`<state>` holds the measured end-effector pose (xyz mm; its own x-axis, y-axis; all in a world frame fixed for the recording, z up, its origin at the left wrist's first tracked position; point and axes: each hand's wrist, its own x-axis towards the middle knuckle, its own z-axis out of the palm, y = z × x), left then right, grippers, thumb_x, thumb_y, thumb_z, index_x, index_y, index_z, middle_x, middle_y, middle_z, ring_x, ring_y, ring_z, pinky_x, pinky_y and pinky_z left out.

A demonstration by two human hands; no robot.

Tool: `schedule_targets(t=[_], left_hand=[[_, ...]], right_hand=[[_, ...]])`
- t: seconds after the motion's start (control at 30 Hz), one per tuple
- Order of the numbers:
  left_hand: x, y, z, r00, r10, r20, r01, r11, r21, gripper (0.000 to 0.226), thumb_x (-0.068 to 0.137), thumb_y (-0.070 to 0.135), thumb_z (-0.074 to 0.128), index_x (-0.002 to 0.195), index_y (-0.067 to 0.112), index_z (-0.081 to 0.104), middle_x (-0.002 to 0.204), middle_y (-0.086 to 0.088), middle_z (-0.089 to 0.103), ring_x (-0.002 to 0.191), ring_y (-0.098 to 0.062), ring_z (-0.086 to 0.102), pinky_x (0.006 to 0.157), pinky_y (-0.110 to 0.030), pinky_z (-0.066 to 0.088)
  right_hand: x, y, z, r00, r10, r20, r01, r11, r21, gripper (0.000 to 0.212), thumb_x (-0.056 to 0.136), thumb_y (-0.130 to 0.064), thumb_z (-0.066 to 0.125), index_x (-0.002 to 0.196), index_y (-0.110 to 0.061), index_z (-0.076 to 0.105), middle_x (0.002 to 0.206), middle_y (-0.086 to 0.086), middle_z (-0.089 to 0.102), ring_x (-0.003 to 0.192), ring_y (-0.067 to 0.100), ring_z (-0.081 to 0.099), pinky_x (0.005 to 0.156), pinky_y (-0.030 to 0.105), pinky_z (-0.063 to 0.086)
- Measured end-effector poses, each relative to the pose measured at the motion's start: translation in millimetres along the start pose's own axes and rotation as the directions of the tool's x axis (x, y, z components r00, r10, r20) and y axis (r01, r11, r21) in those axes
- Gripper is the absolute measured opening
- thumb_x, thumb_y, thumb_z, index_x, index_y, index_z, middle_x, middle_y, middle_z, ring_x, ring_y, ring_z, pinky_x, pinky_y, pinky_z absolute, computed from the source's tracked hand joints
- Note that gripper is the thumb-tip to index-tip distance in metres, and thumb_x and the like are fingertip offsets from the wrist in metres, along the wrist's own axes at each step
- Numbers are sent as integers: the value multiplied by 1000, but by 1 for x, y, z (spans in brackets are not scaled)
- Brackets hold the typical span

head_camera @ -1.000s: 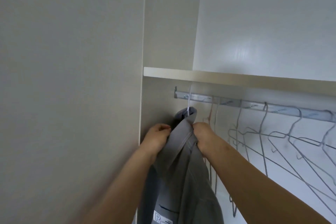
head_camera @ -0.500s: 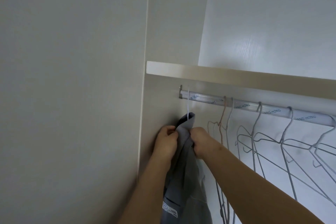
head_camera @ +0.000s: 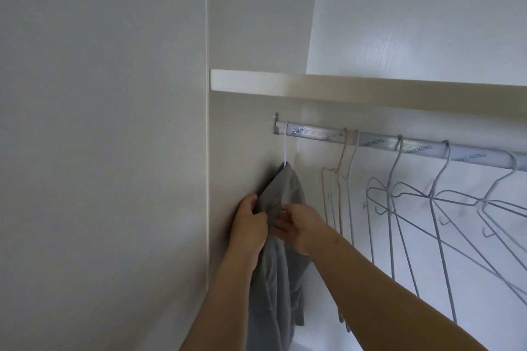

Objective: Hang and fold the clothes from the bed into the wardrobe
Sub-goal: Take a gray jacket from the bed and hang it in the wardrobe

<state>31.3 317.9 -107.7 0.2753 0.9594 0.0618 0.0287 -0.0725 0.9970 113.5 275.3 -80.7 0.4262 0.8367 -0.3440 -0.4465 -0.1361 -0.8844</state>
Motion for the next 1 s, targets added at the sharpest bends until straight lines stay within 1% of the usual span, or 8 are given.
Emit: schedule_targets(t=[0.1, 0.23, 0.3, 0.43, 0.5, 0.6, 0.77, 1.0], left_hand=[[-12, -4, 0, 998, -19, -55, 20, 1000, 1, 41, 89, -6, 41, 128, 4, 51, 130, -13, 53, 116, -27, 51, 101, -34, 40], [-38, -8, -7, 993, -49, -109, 46, 999, -27, 33, 89, -6, 40, 111, 8, 60, 102, -10, 61, 83, -20, 54, 72, -26, 43], [-46, -9, -13, 988, -70, -134, 69, 998, -15, 27, 90, 0, 43, 101, 16, 62, 83, -2, 61, 71, -16, 53, 64, -25, 44], [-90, -9, -18, 985, -70, -161, 69, 998, -10, 18, 91, 11, 50, 97, 15, 67, 91, -8, 65, 88, -26, 60, 87, -37, 50], [-117, -11, -19, 975, -49, -215, 50, 999, -1, 19, 90, 12, 51, 81, 21, 65, 78, -2, 62, 76, -21, 58, 73, -31, 50], [-161, -16, -20, 969, -93, -231, 80, 995, -64, 17, 90, 13, 53, 76, 20, 60, 75, -1, 58, 67, -15, 53, 59, -25, 42], [-242, -48, -14, 970, -206, -127, 198, 978, -67, 10, 93, 14, 50, 97, 17, 59, 92, 0, 62, 84, -15, 59, 73, -29, 40], [-347, -102, 9, 896, -441, 46, 442, 897, -10, 11, 93, 15, 51, 85, 17, 59, 84, -1, 64, 77, -14, 60, 66, -23, 43]], right_hand=[[-11, 5, -9, 999, -1, 35, 0, 1000, 20, 26, 96, -7, 42, 78, -1, 60, 72, 11, 65, 68, 23, 60, 60, 31, 52], [-32, 16, -18, 999, -4, 44, 2, 999, 50, 19, 94, -9, 49, 77, -5, 58, 76, 8, 59, 67, 21, 56, 75, 35, 52], [-40, 20, -19, 999, -14, 31, 12, 998, 68, 18, 93, -9, 50, 78, -6, 58, 77, 8, 59, 67, 21, 56, 70, 32, 50], [-79, 37, -31, 999, -32, 25, 30, 997, 73, 17, 92, -9, 51, 78, -7, 59, 75, 8, 60, 65, 19, 55, 59, 27, 47], [-102, 49, -41, 999, -28, 21, 26, 997, 73, 16, 92, -8, 51, 79, -7, 60, 74, 9, 61, 64, 19, 56, 58, 27, 48], [-136, 70, -58, 1000, 5, -6, -4, 997, 73, 15, 92, -9, 53, 79, -6, 60, 72, 9, 62, 63, 18, 57, 59, 28, 50], [-193, 130, -98, 993, 98, -66, -92, 992, 87, 17, 93, -11, 50, 79, -9, 59, 75, 8, 62, 69, 19, 58, 68, 30, 50], [-260, 224, -169, 949, 261, -179, -237, 961, 146, 12, 92, -11, 50, 91, -7, 61, 82, 9, 64, 71, 20, 59, 61, 28, 47]])
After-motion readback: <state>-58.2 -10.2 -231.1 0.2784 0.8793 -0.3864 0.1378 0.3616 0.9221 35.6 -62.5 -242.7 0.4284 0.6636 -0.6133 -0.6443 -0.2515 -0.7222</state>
